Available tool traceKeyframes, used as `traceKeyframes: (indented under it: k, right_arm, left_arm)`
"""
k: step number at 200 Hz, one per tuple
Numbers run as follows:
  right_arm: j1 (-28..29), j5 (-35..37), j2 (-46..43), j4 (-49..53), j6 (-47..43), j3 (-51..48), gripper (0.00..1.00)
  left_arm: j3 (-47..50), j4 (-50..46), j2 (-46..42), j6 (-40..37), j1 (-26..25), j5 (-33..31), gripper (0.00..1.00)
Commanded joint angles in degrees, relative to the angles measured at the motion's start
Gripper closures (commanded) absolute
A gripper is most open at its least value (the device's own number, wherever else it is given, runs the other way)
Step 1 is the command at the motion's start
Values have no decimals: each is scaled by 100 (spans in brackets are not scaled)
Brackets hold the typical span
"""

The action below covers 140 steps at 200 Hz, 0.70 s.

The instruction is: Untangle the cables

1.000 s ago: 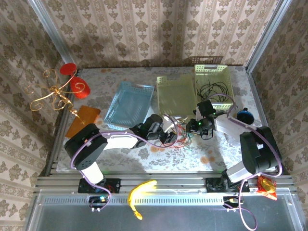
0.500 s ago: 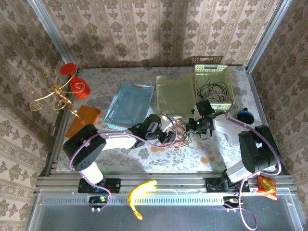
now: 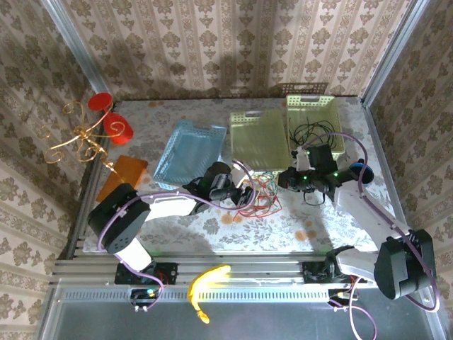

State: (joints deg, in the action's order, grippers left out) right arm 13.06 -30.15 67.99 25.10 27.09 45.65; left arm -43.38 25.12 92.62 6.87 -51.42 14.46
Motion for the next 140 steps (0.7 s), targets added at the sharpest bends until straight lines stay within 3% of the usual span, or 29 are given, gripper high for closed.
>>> traceKeyframes:
  k: [1,51,117,140]
  right_arm:
    - [-114,-967,6,160,23,-43,100]
    - [-105,-1213,37,531,-395,-27,100]
    - [9,-1588,152,530,-406,-39,100]
    - [34,-1724,228,504,-393,-21,100]
  left_arm:
    - [-127,250,-177,-68,15,496,36]
    - [-86,1014,-262,717,324,1303,38]
    - [-610,22,-184,100,249,1638,41]
    - [-790,-342,-94,-147,178,1636,53]
